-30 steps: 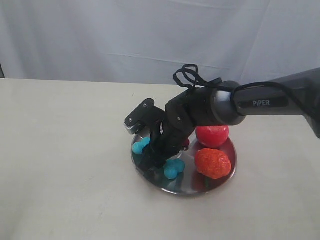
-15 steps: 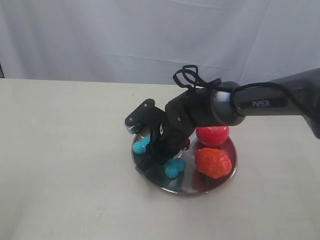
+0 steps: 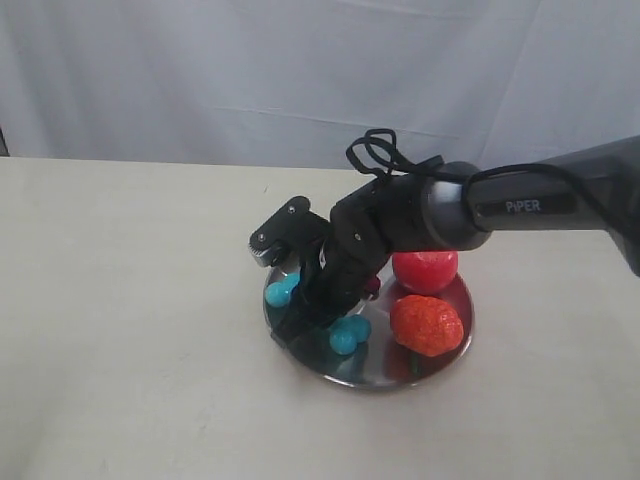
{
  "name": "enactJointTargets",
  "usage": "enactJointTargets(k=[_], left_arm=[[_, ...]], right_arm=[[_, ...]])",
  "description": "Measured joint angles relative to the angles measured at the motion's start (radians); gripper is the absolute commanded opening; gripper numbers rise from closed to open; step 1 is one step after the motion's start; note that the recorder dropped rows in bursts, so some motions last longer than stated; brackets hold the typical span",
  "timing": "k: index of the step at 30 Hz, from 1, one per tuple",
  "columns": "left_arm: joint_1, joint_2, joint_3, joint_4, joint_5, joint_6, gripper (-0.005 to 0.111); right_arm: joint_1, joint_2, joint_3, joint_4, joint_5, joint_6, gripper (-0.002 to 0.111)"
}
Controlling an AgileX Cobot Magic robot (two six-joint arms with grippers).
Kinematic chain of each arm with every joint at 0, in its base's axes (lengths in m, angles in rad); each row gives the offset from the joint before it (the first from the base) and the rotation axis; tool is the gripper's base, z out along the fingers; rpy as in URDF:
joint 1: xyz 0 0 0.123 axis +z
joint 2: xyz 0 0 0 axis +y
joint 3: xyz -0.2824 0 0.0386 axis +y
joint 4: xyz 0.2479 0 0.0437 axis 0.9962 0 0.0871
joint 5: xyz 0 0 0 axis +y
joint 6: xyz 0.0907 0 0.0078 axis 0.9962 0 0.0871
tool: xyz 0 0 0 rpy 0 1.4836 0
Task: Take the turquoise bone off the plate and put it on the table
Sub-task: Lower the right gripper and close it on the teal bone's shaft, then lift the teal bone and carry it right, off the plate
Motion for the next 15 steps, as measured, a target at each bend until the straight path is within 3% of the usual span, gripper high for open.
enactJointTargets(k=[15], left_arm=[[0.0, 0.0, 0.0, 0.0, 0.0, 0.0, 0.0]], right_arm=[[0.0, -0.222, -0.056, 0.0, 0.18, 0.091, 0.0]])
